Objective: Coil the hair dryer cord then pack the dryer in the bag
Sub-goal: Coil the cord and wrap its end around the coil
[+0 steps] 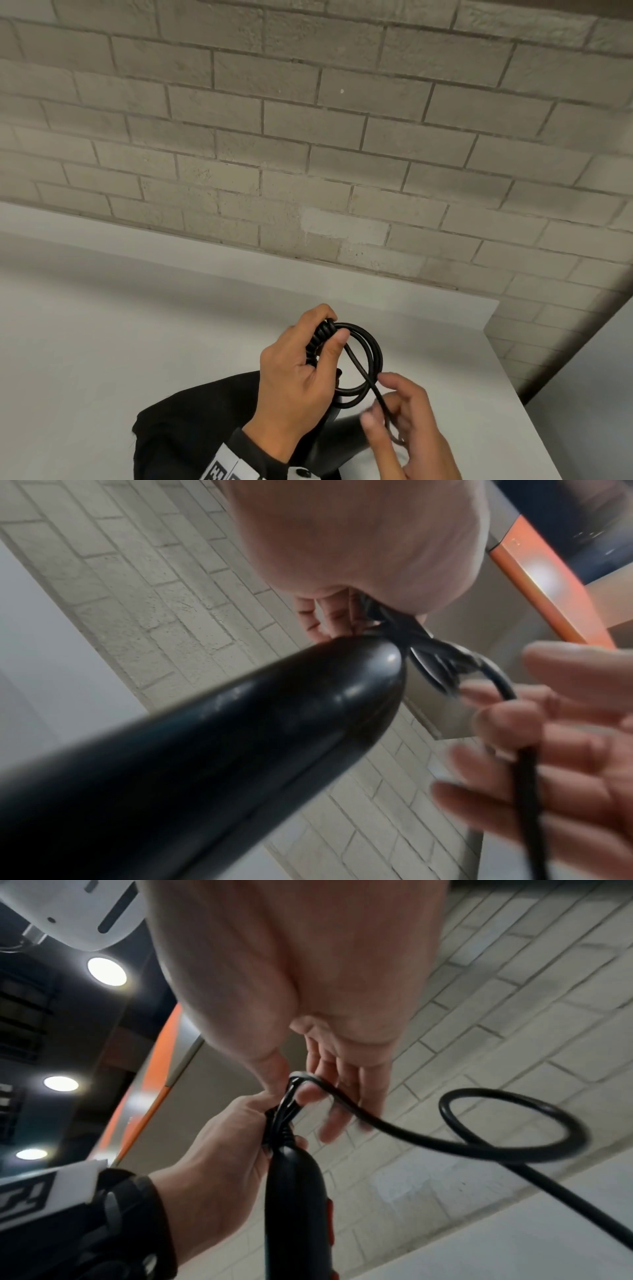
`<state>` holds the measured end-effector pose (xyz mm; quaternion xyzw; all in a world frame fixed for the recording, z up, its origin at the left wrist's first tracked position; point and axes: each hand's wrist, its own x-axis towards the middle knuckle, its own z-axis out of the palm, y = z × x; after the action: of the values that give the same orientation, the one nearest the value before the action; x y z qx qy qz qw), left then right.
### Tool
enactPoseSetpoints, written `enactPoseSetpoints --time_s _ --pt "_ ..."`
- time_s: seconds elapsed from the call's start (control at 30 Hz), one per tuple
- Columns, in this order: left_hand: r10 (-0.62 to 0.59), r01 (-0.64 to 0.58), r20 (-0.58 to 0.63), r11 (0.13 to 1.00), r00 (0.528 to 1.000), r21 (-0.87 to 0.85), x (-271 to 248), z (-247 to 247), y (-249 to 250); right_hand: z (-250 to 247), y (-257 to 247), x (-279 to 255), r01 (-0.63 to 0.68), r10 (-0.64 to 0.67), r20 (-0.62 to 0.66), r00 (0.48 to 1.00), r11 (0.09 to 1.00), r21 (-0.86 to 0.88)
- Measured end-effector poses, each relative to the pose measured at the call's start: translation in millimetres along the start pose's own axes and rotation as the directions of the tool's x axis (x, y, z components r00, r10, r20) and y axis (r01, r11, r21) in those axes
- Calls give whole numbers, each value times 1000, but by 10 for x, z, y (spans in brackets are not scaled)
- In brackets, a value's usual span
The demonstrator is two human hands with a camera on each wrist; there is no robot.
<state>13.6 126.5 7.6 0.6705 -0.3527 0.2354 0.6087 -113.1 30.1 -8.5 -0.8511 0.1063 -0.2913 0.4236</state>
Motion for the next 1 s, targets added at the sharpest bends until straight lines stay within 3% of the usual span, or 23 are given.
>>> enactPoseSetpoints --time_s 0.07,0.2,0.4,0.67,1.0 --pt "-5 5 -2 1000 1000 6 -3 2 -3 -73 -87 71 59 -64 -69 996 996 -70" --pt "-24 25 -19 999 1000 34 -9 -11 -19 -286 -263 300 340 -359 -65 931 919 -200" --pt "35 -38 30 995 999 96 4 -29 13 -431 -466 610 444 -456 -34 889 879 -175" --pt "131 -135 69 989 989 54 -34 -26 86 -358 -625 792 392 -392 26 920 919 -47" --pt "193 -193 43 981 980 -10 -63 -1 122 -289 -537 780 132 -149 76 986 973 191"
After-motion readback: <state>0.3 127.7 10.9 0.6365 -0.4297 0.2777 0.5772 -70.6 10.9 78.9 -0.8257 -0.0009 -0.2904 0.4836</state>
